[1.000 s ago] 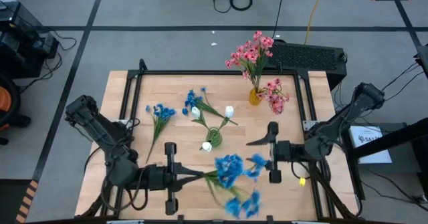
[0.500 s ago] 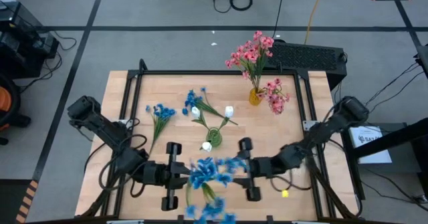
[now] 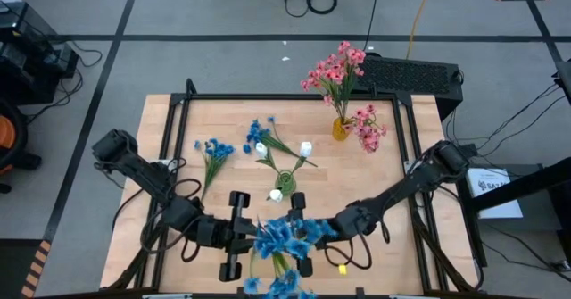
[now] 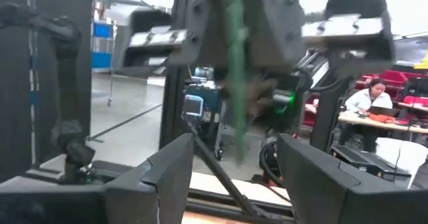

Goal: Sort flowers into vase by color
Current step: Put the bottom blue flowers into the transparent vase

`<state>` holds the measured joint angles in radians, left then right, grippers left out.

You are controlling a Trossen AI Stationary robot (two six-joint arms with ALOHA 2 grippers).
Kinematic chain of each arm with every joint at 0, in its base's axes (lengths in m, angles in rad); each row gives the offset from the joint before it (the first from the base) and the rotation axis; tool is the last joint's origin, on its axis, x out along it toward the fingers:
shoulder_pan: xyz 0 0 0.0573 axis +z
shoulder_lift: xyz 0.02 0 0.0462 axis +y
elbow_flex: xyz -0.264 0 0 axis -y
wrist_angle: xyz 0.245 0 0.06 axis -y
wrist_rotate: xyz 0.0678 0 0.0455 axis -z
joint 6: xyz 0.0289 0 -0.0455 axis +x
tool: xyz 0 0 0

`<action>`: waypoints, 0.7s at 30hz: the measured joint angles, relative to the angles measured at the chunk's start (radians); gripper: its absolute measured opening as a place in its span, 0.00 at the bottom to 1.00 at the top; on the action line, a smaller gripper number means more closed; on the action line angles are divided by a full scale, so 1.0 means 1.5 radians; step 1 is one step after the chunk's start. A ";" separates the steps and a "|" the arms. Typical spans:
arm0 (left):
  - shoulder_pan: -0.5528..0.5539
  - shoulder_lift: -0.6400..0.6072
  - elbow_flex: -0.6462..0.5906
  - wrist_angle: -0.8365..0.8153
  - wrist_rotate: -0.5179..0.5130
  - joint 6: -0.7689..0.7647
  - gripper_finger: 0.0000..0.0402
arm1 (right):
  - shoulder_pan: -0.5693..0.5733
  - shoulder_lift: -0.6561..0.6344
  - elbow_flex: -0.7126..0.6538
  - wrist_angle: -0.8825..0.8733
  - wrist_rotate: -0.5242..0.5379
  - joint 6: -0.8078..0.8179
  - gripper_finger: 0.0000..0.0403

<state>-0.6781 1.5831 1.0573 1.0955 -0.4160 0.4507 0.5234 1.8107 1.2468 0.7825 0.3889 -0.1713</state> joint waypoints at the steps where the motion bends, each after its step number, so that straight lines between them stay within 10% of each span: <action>1: 0.000 0.002 0.000 -0.002 0.000 0.000 0.03 | -0.002 0.001 0.003 0.001 0.000 -0.001 0.52; 8: 0.008 0.009 0.000 -0.001 -0.001 -0.017 0.03 | -0.008 0.002 0.003 0.003 -0.016 -0.010 0.46; 21: 0.009 0.015 0.000 0.002 0.001 -0.014 0.03 | -0.009 0.002 0.003 0.011 -0.049 -0.021 0.02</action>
<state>-0.6640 1.6054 1.0576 1.0986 -0.4152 0.4302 0.5095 1.8139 1.2514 0.7991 0.3153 -0.2031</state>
